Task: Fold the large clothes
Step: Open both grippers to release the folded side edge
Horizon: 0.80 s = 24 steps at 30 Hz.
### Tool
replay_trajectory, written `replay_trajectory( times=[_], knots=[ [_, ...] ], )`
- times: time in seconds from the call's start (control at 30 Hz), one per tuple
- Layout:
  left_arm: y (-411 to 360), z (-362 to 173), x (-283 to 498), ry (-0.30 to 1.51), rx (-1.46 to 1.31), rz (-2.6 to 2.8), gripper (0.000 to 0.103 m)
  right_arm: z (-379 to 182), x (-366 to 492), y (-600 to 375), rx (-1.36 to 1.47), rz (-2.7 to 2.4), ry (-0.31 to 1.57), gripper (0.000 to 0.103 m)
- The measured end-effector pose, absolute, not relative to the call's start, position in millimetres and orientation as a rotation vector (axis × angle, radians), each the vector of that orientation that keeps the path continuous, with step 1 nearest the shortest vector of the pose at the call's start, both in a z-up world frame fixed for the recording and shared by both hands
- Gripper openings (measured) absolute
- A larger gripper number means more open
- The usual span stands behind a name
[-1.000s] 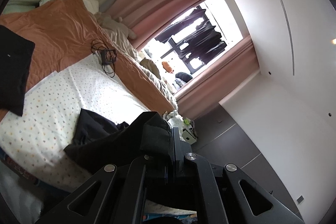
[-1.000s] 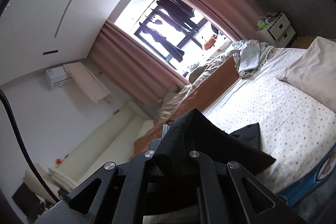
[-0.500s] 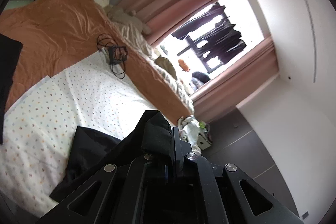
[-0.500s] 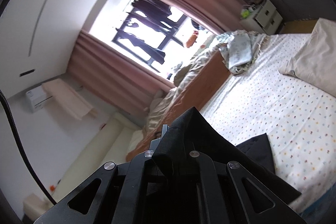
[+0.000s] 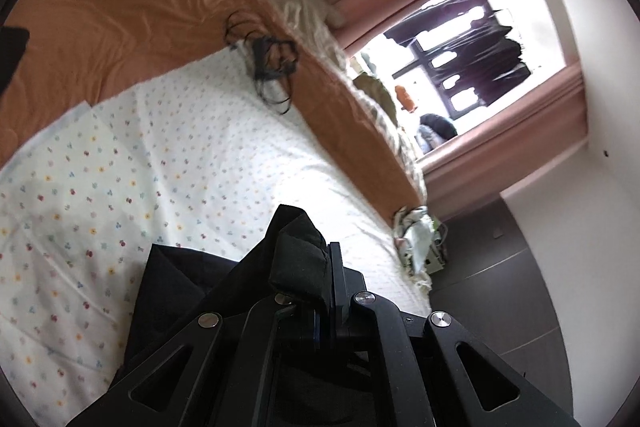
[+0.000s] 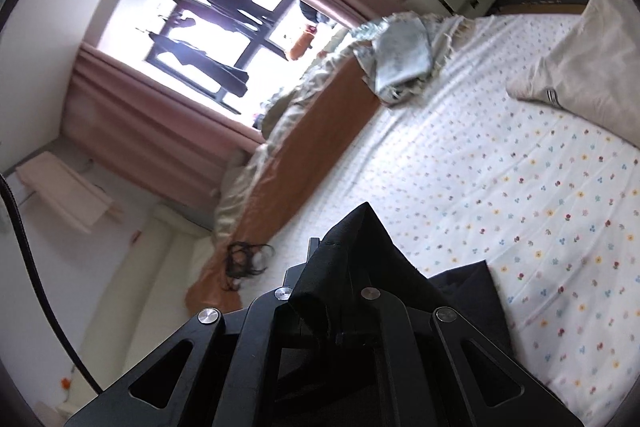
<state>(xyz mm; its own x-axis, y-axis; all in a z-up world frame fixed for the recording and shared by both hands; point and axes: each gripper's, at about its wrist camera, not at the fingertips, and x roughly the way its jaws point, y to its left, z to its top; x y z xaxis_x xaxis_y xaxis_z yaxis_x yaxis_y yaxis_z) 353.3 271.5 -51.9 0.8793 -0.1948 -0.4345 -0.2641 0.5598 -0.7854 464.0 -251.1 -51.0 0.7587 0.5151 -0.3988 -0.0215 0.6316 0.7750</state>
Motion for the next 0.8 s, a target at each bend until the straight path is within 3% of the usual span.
replay_trajectory(
  times=[0.47, 0.53, 0.57, 0.6, 0.63, 0.67, 0.8],
  knots=[
    [291.0, -147.4, 408.9, 0.68, -1.072, 0.153, 0.002, -132.9, 522.9, -228.6, 0.764, 0.235, 0.812, 0.005],
    [291.9, -152.5, 413.8, 0.697, -1.091, 0.146, 0.014, -137.3, 526.7, -226.2, 0.743, 0.216, 0.818, 0.006],
    [291.5, -154.7, 415.1, 0.707, -1.103, 0.145, 0.038, -140.6, 528.2, -225.8, 0.738, 0.197, 0.833, 0.009],
    [290.9, -155.1, 414.9, 0.708, -1.11, 0.147, 0.065, -143.4, 529.1, -225.9, 0.737, 0.184, 0.849, 0.026],
    [290.5, -154.5, 412.1, 0.691, -1.111, 0.157, 0.073, -144.8, 529.4, -225.7, 0.741, 0.175, 0.857, 0.04],
    [289.8, -151.3, 407.2, 0.661, -1.098, 0.173, 0.077, -145.5, 525.5, -228.5, 0.758, 0.16, 0.846, 0.062],
    [290.0, -142.7, 393.0, 0.626, -1.091, 0.194, 0.077, -136.0, 515.0, -227.7, 0.742, 0.157, 0.816, 0.064]
  ],
)
